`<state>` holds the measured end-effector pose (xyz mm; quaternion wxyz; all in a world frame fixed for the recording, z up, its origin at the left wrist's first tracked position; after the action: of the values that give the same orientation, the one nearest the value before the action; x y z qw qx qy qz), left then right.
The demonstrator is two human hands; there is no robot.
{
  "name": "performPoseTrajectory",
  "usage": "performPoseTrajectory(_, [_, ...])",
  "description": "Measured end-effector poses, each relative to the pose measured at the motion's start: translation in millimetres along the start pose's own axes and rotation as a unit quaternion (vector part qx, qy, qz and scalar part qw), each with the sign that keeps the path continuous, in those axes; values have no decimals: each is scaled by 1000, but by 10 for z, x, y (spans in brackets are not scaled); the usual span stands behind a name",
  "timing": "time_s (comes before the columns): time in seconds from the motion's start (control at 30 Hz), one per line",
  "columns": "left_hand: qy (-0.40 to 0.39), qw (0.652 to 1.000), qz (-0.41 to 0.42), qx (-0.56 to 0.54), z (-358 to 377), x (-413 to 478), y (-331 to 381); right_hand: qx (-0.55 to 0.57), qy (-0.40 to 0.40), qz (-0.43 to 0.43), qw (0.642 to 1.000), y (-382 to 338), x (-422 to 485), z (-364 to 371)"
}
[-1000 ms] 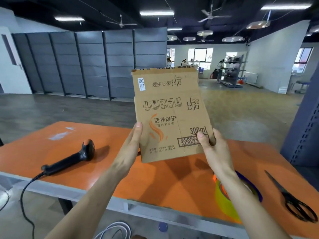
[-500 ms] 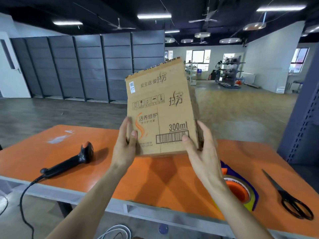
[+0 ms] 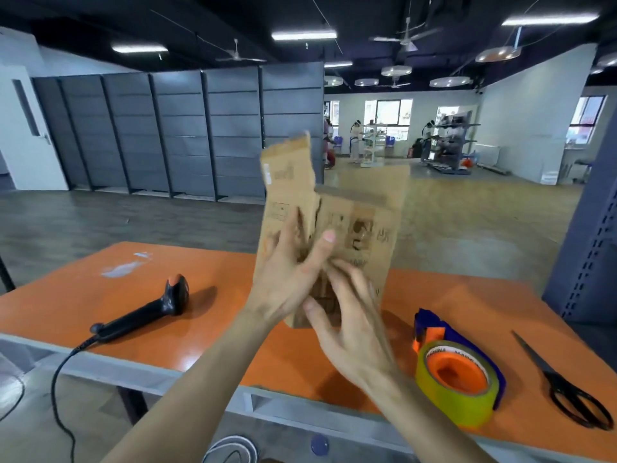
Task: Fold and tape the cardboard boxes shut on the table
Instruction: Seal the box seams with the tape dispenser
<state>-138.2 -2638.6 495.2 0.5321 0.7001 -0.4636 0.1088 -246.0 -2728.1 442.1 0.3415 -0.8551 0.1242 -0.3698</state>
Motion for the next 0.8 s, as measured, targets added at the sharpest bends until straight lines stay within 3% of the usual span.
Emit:
performPoseTrajectory(0.07, [-12,998,13,58,81,4,-16,16,-9,-8,1000,10,64,30])
performPoseTrajectory(0.23, [23,997,23,65,95,-99,-279,-76,171,-33,982,241,362,-341])
performPoseTrajectory(0.37, [48,997,27,58,113,-131,-368,-205,71,-24,976,279,696,-387])
performPoseTrajectory(0.47, [37,997,33,63,131,-140,-364,-274,88,-35,957,253,808,-331])
performPoseTrajectory(0.6, [20,998,23,55,188,-244,-429,-229,131,-63,962,286,785,-264])
performPoseTrajectory(0.7, [22,998,25,58,204,-283,-470,-148,202,-13,968,425,738,-321])
performPoseTrajectory(0.73, [21,998,24,57,208,-283,-478,-127,198,24,972,485,738,-350])
performPoseTrajectory(0.8, [17,998,22,47,219,-275,-479,-97,112,108,983,586,760,-355])
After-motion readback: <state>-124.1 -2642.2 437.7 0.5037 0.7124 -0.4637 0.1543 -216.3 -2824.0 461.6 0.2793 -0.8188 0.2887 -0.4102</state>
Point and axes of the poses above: each hand's wrist, its own x-axis towards the middle knuckle, its own z-axis out of the palm, y = z × x, the point moved 2 cm from there along x, towards the middle knuckle, and after that the axes turned 14 degrees about z, right-handed, at the moved point
